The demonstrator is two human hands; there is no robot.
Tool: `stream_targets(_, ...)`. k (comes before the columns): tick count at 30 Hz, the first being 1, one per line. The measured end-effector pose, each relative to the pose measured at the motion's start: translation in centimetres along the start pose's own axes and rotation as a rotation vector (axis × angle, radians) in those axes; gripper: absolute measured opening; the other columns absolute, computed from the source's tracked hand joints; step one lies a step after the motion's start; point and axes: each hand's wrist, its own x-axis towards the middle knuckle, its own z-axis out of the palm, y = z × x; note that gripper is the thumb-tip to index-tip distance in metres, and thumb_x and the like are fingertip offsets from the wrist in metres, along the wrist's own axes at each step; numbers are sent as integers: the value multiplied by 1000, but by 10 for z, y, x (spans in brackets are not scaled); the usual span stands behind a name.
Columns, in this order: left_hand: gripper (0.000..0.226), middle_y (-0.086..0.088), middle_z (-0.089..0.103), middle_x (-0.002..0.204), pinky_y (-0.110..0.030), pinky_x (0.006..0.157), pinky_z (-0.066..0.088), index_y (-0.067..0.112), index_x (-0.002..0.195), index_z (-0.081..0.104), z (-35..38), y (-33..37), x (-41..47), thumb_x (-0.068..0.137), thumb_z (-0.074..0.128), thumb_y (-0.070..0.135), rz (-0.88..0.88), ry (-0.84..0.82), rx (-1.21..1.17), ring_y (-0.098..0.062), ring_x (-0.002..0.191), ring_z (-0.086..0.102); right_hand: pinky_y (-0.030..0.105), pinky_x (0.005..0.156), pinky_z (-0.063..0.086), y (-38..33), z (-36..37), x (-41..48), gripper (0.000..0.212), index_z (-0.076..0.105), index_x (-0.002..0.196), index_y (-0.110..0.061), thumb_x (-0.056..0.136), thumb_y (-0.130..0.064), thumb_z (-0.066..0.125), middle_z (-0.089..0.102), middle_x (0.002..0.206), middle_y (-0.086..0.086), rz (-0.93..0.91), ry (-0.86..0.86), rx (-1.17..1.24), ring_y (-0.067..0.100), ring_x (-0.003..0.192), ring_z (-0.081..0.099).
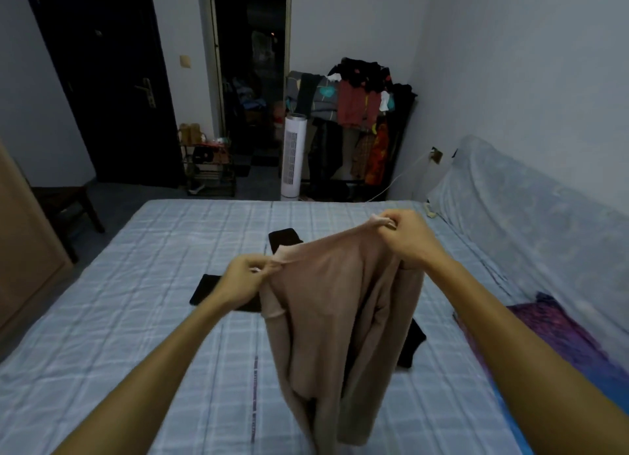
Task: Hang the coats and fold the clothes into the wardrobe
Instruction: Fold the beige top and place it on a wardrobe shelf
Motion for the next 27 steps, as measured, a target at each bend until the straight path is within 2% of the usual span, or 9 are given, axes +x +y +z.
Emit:
stream_targets(5, 16, 16, 69, 76, -20, 63, 44, 31, 80, 70, -40, 14, 20, 91, 61, 24, 85, 93, 256, -1, 68, 59, 20, 58, 38, 38, 21, -3, 25, 70, 86, -19, 91, -7, 48, 64, 80, -4, 53, -104, -83, 12, 75, 56)
stream_targets(12, 16, -4, 73, 93, -28, 68, 37, 17, 99, 70, -68, -6, 46, 91, 58, 11, 208, 284, 609, -25, 85, 64, 32, 56, 40, 56, 62, 20, 29, 66, 67, -11, 91, -23, 57, 63, 63, -1, 85, 92, -34, 16, 62, 57)
stream_targets(15, 20, -4, 72, 92, -27, 69, 38, 16, 99, 72, -75, -16, 67, 90, 56, 8, 116, 375, 561, -20, 78, 61, 35, 57, 40, 42, 67, 40, 40, 61, 64, -5, 92, -33, 56, 59, 58, 2, 105, 56, 63, 15, 56, 52)
stream_targets(18, 22, 1, 70, 82, -30, 66, 50, 21, 87, 71, -70, -19, 98, 93, 51, 14, -35, 443, 286, -19, 76, 64, 32, 57, 37, 0, 70, 48, 40, 54, 56, -16, 90, -35, 59, 47, 56, -4, 74, -305, 269, 7, 53, 43)
stream_targets(20, 28, -3, 67, 75, -34, 61, 56, 20, 81, 69, -55, -10, 120, 95, 48, 9, -133, 409, -60, -22, 71, 64, 29, 64, 49, -35, 74, 46, 27, 70, 74, -23, 92, -37, 57, 64, 72, -3, 35, -763, 436, 7, 68, 59)
stream_targets(22, 25, -7, 64, 74, -26, 56, 53, 17, 85, 68, -35, 5, 134, 95, 50, 4, -182, 339, -299, -19, 67, 61, 30, 69, 54, -55, 85, 52, 25, 71, 95, -27, 95, -39, 50, 72, 92, 7, 35, -950, 652, 16, 83, 68)
stream_targets(24, 15, -5, 67, 77, -21, 56, 53, 14, 96, 67, -18, 22, 139, 93, 55, 5, -166, 221, -400, -13, 65, 63, 30, 71, 54, -58, 102, 68, 23, 71, 100, -25, 96, -35, 51, 73, 94, 3, 15, -628, 680, 12, 86, 68)
stream_targets(26, 16, 0, 72, 75, -23, 59, 55, 14, 98, 66, -11, 30, 137, 93, 55, 3, -126, 78, -462, -9, 67, 67, 27, 77, 51, -45, 113, 85, 19, 67, 109, -24, 93, -26, 58, 67, 97, -8, -39, -121, 441, 1, 88, 61)
stream_targets(27, 17, 3, 73, 76, -24, 62, 56, 16, 96, 67, -11, 30, 136, 92, 55, 3, -101, 17, -464, -10, 70, 68, 25, 83, 48, -37, 115, 91, 28, 61, 119, -25, 91, -24, 61, 62, 105, -9, -85, 4, 334, 0, 94, 56)
